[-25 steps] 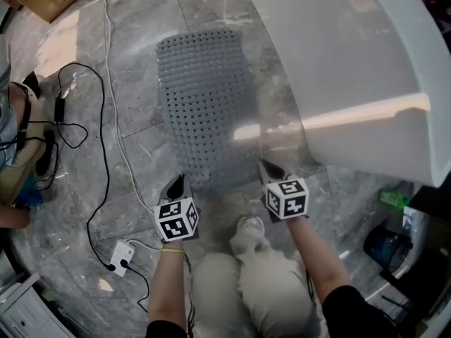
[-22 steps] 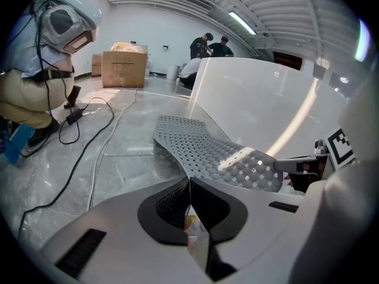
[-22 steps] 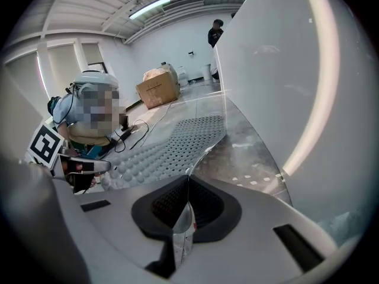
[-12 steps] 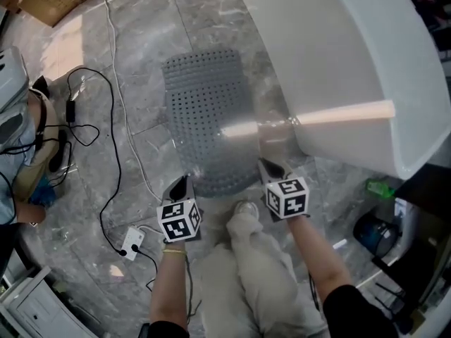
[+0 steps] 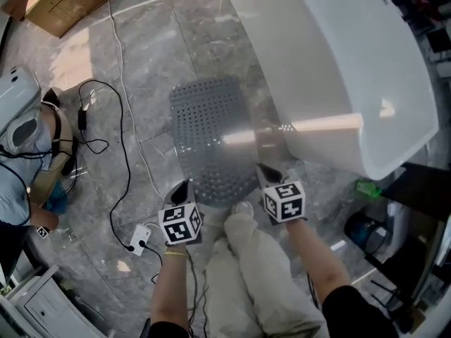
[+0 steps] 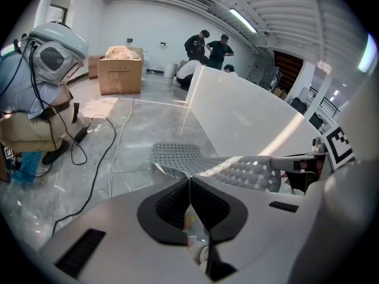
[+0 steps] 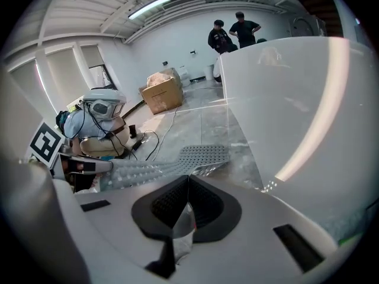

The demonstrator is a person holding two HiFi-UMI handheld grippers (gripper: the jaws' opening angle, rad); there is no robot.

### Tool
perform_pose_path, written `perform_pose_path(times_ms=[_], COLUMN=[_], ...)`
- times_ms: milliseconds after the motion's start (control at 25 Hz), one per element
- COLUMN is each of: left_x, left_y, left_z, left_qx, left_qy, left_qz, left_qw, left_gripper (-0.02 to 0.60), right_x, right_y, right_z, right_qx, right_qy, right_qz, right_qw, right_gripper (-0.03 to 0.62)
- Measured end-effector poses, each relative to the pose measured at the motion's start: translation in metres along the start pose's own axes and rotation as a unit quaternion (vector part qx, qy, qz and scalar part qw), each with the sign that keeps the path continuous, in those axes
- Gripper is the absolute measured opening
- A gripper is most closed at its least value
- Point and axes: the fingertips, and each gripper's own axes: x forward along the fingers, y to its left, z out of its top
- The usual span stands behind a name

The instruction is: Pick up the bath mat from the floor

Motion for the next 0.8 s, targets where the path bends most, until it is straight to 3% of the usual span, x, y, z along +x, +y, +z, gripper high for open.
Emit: perform_pose_path(times_ms=[800], left_x=[-0.148], left_y=[-0.064], left_z=[0.083], left_qx=[-0.033], left_qy=[-0.017], left_qz=[0.012], left_qw=[0.9992], left_gripper=[0.006], right_x=[-0.143], right_y=[0.027], right_z=[0.090], right_qx=[0.002], right_qy=[0.000], right_qz=[0.017], right_qw=[1.000], right_gripper=[0.017])
